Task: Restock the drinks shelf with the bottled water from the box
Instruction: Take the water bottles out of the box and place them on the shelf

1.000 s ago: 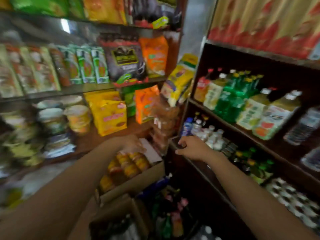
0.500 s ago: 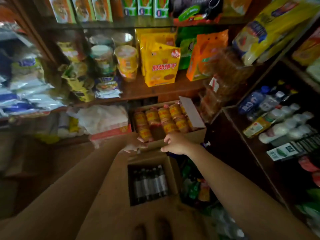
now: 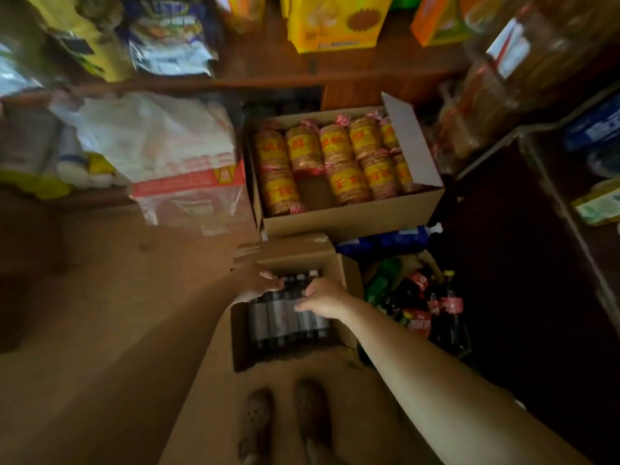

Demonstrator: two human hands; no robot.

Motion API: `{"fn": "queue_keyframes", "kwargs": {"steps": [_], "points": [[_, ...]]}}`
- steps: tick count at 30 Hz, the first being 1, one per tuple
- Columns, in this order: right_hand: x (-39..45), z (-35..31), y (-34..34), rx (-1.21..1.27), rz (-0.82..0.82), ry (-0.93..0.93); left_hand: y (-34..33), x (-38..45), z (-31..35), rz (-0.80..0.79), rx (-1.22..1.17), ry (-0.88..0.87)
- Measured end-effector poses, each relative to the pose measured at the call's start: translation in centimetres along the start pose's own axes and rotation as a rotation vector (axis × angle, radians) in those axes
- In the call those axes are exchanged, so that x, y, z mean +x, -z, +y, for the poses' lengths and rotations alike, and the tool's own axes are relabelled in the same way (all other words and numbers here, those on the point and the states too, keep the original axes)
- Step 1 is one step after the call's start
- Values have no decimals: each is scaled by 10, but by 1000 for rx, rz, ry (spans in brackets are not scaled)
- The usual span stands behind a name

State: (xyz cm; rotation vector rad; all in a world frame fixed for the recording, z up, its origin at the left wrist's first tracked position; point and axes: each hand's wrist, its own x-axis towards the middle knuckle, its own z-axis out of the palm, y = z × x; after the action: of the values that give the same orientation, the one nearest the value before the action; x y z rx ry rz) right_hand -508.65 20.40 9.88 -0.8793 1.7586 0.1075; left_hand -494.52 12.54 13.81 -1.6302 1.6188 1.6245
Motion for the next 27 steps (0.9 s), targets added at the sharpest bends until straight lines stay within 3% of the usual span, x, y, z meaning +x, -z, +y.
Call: {"fn": "queue_keyframes", "kwargs": {"steps": [6, 11, 19, 23, 27], "points": [[91, 33, -55, 54, -91, 2, -24, 91, -45, 68, -1, 15], [154, 59, -93, 185, -87, -40, -47, 171, -89, 95, -56, 81], [237, 90, -144, 250, -102, -104, -91, 277, -140, 135, -22, 44], [266, 97, -162, 290, -155, -136, -103, 302, -141, 139, 14, 59], [281, 104, -180, 350, -175, -161, -112, 319, -147, 247, 141, 45]]}}
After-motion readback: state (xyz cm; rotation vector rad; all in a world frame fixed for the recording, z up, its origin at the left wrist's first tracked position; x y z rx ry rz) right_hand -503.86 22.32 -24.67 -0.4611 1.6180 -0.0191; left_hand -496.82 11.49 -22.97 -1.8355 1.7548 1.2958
